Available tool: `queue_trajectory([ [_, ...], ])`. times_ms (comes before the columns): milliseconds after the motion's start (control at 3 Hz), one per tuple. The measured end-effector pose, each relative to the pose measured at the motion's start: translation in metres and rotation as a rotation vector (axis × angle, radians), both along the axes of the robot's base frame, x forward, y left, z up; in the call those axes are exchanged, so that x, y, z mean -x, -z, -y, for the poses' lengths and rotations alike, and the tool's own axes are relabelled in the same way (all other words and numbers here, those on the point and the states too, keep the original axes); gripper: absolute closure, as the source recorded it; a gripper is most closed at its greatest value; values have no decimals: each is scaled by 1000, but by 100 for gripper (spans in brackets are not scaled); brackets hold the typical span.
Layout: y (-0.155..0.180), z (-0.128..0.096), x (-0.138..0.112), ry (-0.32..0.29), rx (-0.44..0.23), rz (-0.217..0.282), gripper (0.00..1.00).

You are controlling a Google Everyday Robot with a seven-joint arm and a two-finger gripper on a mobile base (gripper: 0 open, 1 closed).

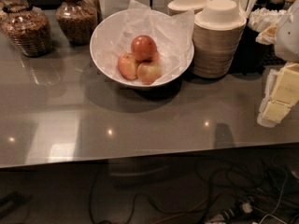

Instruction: Pick apple from white bowl

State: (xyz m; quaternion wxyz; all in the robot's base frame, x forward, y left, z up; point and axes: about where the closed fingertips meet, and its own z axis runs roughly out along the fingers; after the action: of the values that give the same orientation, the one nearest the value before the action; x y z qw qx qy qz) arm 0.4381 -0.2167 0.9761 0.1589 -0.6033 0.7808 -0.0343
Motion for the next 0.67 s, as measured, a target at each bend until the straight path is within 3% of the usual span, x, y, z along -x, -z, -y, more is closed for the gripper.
queue_trajectory([
  [333,0,0,0,0,0,0,0],
  [667,7,-12,-14,-12,-76,34,0],
])
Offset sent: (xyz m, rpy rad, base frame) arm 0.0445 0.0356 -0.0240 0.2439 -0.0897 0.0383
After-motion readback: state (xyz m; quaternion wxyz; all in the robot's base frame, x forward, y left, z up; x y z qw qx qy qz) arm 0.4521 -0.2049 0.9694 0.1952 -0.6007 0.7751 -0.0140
